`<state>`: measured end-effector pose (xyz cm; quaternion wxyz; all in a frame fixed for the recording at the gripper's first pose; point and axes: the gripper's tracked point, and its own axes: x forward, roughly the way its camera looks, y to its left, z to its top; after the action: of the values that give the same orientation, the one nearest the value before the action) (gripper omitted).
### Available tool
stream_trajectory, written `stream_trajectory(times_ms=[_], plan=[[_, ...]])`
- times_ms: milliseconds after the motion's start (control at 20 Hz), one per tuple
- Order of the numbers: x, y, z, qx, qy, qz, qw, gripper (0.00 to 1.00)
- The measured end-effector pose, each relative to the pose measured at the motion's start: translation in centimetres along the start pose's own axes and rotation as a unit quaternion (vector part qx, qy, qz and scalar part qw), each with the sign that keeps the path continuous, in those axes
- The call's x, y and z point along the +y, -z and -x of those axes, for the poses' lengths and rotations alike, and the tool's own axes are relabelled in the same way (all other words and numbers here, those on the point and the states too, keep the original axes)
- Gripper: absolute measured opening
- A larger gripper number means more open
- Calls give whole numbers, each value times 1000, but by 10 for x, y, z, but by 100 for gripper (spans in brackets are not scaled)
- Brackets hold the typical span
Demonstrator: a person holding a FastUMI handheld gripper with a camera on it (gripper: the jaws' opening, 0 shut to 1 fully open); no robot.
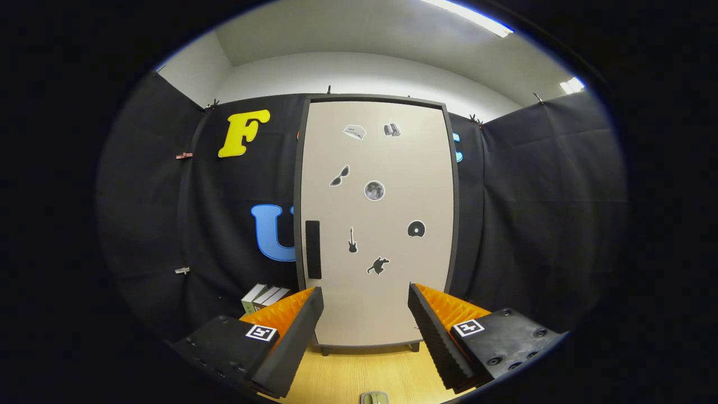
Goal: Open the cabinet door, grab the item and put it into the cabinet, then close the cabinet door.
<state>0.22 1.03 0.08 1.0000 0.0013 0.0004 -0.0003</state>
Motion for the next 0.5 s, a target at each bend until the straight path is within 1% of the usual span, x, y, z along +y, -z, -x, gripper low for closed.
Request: stream_trajectory(times_ms=[500], plan=[[13, 6, 4, 8, 7, 0, 1000, 97]])
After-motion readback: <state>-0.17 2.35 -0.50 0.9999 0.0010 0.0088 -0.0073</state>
